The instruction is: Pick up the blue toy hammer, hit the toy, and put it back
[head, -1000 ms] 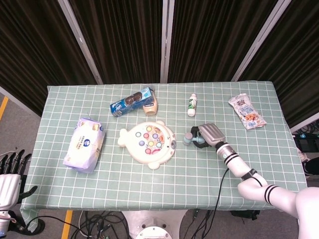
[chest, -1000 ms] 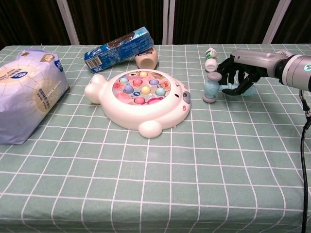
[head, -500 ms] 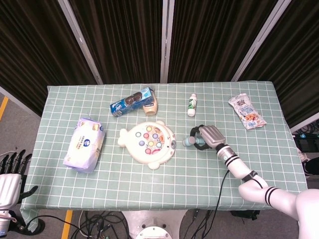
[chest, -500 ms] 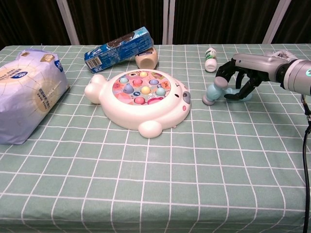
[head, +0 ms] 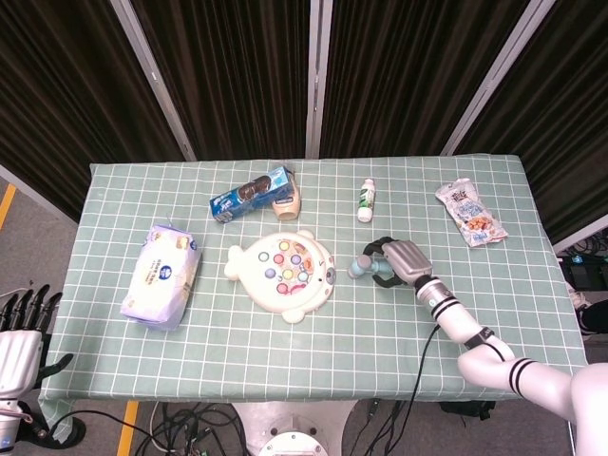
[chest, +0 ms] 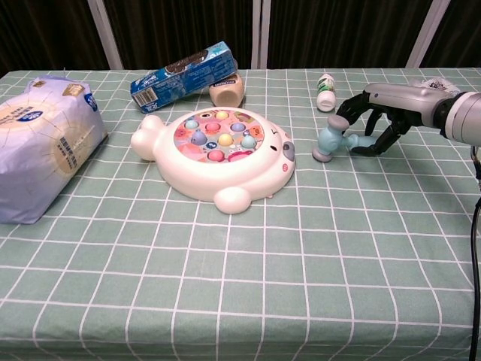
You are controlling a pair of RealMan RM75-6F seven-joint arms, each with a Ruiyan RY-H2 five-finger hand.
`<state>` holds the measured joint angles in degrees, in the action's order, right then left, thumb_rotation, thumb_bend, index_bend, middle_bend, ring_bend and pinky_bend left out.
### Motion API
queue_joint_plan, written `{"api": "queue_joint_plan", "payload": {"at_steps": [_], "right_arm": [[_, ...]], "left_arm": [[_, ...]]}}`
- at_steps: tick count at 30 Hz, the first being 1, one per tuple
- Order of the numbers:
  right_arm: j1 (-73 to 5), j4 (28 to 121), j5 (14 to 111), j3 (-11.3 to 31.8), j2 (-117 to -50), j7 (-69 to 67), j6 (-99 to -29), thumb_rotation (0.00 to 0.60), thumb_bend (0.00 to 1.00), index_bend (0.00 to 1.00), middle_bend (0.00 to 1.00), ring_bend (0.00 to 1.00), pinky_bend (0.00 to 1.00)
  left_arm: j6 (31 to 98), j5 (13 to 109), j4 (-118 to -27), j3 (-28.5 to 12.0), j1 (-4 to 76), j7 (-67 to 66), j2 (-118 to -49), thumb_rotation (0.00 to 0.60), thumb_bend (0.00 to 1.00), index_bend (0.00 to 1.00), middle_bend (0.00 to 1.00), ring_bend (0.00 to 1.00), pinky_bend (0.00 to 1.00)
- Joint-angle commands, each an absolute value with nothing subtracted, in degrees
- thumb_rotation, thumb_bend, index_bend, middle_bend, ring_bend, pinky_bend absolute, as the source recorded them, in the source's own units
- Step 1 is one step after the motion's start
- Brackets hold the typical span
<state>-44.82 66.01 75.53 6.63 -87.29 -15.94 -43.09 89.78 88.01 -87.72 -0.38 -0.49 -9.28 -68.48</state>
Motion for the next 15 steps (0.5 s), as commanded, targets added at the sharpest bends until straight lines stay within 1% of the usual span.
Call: {"api": "queue_joint_plan", "payload": {"at_steps": [1, 3, 6, 10, 13, 15], "right_arm": [[-44.59, 66.24, 75.55, 6.65, -87.14, -15.45, -43.27, 0.600, 0.24, 0.34, 0.31, 0.19, 0.32], [-44.28, 66.66, 75.68, 6.74, -86.87, -15.23, -43.89, 0.600, 0.24, 0.33, 0.30, 0.18, 0.32], [-42.92, 68.67, 76.48, 6.73, -85.17, -14.24, -46.80, 0.600, 0.24, 0.31, 0.28, 0.16, 0.30], [-37.58, 74.16, 78.24, 6.19, -80.90, -9.70, -57.36, 0.600, 0.26, 0.29, 0.27, 0.15, 0.27], [-31.18, 80.30, 78.96, 5.12, -76.02, -5.47, -67.32, 0.600, 0.28, 0.27, 0.26, 0.15, 0.26], [-27.46, 83.82, 78.99, 4.24, -73.22, -4.42, -71.94, 0.600, 0.28, 0.25, 0.24, 0.14, 0.24]], "left_arm": [[89.89, 88.15, -87.80, -0.42, -0.45, -9.37, -68.42, 0.600, 0.06, 0.11, 0.02, 0.00, 0.00], [90.07, 88.17, -87.85, -0.45, -0.51, -9.35, -68.38, 0.600, 0.05, 0.11, 0.02, 0.00, 0.00], [90.12, 88.14, -87.84, -0.55, -0.47, -9.18, -68.41, 0.600, 0.06, 0.11, 0.02, 0.00, 0.00], [89.91, 88.16, -87.35, -0.86, -0.08, -8.42, -69.22, 0.600, 0.06, 0.11, 0.02, 0.00, 0.00], [89.20, 87.89, -86.69, -0.88, 0.23, -7.95, -69.63, 0.600, 0.05, 0.11, 0.02, 0.00, 0.00], [89.11, 87.83, -86.37, -1.03, 0.39, -7.66, -69.76, 0.600, 0.06, 0.11, 0.02, 0.00, 0.00]]}}
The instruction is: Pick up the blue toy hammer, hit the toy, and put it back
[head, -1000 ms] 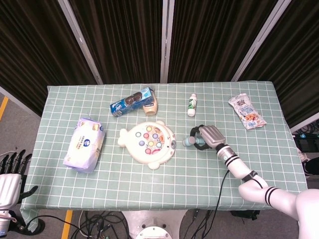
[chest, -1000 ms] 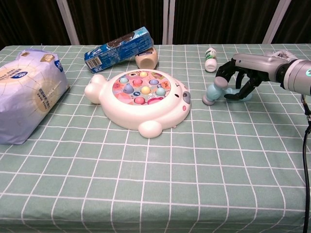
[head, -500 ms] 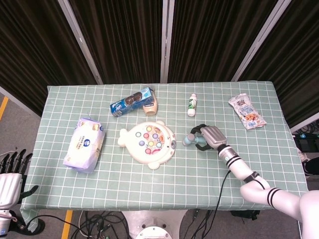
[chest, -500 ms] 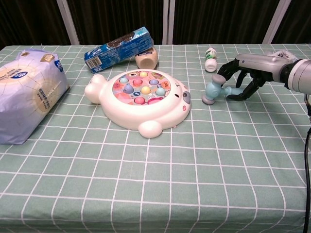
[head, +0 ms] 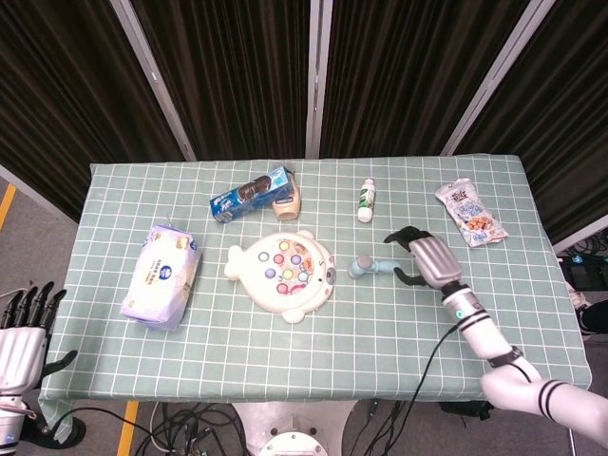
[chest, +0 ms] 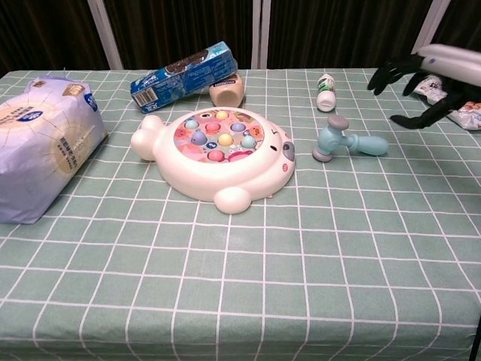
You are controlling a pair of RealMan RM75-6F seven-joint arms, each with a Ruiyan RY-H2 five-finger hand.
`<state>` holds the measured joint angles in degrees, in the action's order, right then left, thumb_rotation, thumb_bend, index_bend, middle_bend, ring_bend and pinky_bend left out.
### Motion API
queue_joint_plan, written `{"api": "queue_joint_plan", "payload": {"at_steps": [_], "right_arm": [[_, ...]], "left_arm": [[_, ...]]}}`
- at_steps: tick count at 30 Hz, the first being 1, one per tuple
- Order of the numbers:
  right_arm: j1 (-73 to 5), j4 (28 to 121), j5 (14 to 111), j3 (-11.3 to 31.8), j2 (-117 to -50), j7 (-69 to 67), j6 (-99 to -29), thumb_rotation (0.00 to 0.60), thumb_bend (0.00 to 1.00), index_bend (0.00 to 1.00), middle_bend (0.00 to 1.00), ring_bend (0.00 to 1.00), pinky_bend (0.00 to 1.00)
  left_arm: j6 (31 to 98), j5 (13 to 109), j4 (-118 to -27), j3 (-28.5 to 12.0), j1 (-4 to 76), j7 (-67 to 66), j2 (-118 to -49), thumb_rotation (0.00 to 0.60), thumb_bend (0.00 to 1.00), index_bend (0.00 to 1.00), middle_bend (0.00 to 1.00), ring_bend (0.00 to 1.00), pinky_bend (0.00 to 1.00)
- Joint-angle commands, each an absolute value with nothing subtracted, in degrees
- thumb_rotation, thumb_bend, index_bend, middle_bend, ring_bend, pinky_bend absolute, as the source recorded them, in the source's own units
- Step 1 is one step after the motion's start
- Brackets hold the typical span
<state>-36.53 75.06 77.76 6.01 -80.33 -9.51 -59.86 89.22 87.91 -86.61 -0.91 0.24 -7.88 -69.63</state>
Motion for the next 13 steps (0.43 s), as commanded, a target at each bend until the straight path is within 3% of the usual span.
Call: {"api": "queue_joint_plan", "payload": {"at_steps": [1, 7, 13], "right_arm": [[-25.04, 85.81, 79.20, 3.51, -71.49, -4.11, -74.78, 0.600, 0.28, 0.23, 0.22, 0.12, 0.23], [-14.78, 92.31, 81.69, -0.56, -65.76, -3.89, -85.98, 0.600, 0.28, 0.14, 0.18, 0.06, 0.15], [-11.43, 94.50, 84.77, -2.18, -63.10, -5.80, -88.35, 0.600, 0.29, 0.13, 0.16, 0.03, 0.12]], "left_arm": [[89.09, 87.87, -86.20, -1.11, 0.50, -7.54, -69.83, 0.600, 0.05, 0.11, 0.02, 0.00, 0.00], [88.56, 88.30, -86.10, -1.05, 1.10, -7.99, -70.02, 0.600, 0.05, 0.11, 0.02, 0.00, 0.00], [88.97, 88.55, -86.48, -1.30, 1.32, -8.59, -70.11, 0.600, 0.05, 0.11, 0.02, 0.00, 0.00]]}}
